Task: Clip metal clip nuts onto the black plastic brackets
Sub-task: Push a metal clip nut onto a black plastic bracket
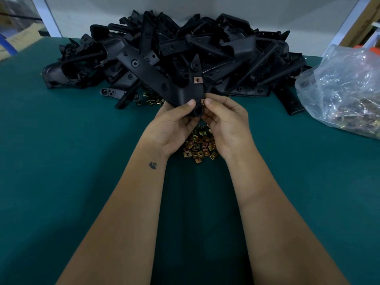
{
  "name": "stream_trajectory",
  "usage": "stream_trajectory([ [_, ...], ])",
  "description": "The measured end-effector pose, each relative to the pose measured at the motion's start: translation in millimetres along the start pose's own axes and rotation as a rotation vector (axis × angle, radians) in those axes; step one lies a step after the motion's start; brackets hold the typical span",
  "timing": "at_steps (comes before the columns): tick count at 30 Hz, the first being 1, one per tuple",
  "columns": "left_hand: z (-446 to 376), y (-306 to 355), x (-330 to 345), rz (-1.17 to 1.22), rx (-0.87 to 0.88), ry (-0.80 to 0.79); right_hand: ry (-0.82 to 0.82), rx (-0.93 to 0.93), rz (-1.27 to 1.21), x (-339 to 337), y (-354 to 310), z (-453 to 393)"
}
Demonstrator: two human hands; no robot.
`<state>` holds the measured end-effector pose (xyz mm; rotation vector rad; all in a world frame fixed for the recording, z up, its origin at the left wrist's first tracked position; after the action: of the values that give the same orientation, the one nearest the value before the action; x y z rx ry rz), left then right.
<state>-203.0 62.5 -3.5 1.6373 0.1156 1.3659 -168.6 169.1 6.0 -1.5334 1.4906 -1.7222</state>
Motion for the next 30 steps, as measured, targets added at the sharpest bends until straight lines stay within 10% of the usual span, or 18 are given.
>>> stream_trajectory([
  [30, -4.5, -2.4, -7.3, -0.082, 0.065, 0.176, 0.167, -0.172, 0.239, -3.7, -7.4, 5.9],
])
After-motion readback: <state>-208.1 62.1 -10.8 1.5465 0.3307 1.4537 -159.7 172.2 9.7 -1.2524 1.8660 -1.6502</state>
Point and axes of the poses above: each hand's wrist, its own z-axis away from the middle knuckle, its own x-axis out of the palm, y = z × x, the point moved 9 cm from there along -z, towards the middle knuckle, and after that the axes turned 9 degrees about -x, right-handed, at the moved point
